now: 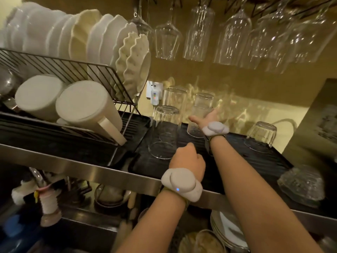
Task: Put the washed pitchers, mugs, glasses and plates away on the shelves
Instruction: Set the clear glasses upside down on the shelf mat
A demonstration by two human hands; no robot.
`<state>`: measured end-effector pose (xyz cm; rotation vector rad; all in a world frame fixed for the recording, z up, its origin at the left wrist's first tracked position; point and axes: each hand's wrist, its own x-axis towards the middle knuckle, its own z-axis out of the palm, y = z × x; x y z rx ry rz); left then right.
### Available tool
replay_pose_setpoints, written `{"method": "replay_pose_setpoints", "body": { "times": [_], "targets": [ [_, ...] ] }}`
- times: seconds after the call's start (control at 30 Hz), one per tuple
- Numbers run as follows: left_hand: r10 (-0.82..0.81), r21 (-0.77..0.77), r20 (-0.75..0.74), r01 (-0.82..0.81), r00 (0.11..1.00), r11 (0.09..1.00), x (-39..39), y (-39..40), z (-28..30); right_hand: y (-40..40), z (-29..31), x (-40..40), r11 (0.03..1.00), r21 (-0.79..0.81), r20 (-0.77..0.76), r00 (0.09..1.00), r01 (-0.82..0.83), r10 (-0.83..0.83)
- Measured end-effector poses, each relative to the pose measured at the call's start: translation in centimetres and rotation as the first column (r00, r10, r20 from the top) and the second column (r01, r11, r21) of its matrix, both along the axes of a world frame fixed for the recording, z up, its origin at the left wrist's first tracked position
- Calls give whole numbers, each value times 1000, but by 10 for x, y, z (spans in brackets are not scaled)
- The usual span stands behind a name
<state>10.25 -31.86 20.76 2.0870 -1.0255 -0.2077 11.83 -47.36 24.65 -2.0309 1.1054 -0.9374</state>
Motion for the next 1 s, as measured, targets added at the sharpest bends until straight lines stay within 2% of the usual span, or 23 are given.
{"method": "replay_pose_setpoints", "body": {
  "times": [0.17, 0.3, 0.67, 0.8, 1.0],
  "targets": [
    [-4, 27, 41, 3, 999, 1000, -2, 0, 1, -2, -5, 9, 999, 41, -35, 999, -26, 28],
    [-16, 26, 47, 15, 999, 1000, 0, 1, 1, -2, -6, 10, 994, 102, 69, 997, -25, 18],
    [-1, -1, 61, 1, 998, 1000, -1, -1, -2, 0, -4, -3, 999, 49, -147, 989, -8, 15],
    [-7, -32, 82, 10, 997, 999, -1, -2, -4, 6, 13, -12, 1000, 25, 12, 1000, -15, 15],
    [-34, -131, 106, 48, 994, 990, -5, 1, -2, 44, 40, -31, 975, -212, 239, 971, 61, -9]
  ]
}}
